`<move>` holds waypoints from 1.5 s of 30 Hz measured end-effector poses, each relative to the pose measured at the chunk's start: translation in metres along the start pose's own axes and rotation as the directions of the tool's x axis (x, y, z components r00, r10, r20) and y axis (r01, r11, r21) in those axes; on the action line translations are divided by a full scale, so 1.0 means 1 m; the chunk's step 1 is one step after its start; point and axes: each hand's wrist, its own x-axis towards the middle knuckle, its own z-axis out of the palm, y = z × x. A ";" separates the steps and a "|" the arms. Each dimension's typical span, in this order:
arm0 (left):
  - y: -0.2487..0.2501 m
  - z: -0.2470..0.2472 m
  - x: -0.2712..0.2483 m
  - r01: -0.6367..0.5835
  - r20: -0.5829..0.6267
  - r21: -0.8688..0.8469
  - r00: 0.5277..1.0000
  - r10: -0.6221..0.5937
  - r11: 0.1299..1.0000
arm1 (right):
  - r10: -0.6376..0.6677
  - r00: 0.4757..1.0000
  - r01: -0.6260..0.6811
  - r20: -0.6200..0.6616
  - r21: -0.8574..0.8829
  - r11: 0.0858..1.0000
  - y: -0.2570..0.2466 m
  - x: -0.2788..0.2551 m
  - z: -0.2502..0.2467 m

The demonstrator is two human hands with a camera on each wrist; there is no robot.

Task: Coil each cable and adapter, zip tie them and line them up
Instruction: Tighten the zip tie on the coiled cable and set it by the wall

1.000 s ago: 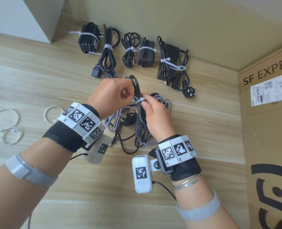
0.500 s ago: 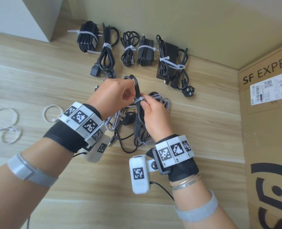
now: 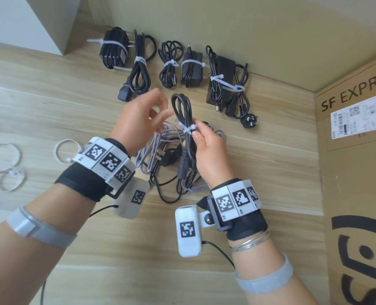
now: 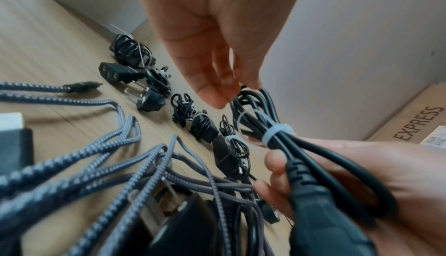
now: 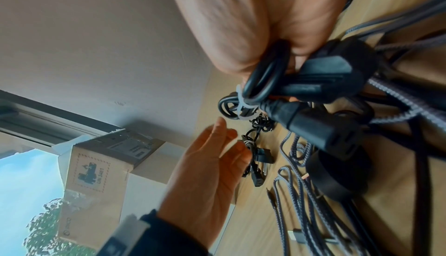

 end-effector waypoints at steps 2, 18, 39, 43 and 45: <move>-0.003 0.000 0.002 0.109 0.102 0.016 0.989 -0.110 0.994 | -0.002 1.000 0.002 0.002 0.002 1.000 0.000 -0.004 0.002; 0.000 0.006 0.002 0.369 0.298 -0.258 0.910 -0.289 0.893 | 0.012 1.000 -0.012 -0.004 -0.020 1.000 -0.004 0.001 0.004; 0.054 0.008 0.005 0.027 0.470 0.279 0.868 -0.161 0.960 | 0.088 0.987 -0.105 -0.137 -0.123 0.987 -0.004 -0.004 -0.011; 0.066 0.007 0.008 -0.040 0.523 0.270 0.845 -0.111 0.962 | 0.095 0.985 -0.118 -0.141 -0.168 0.979 -0.003 -0.002 -0.017; 0.070 0.010 0.009 -0.046 0.530 0.249 0.843 -0.096 0.967 | 0.093 0.984 -0.122 -0.153 -0.191 0.974 -0.002 -0.001 -0.022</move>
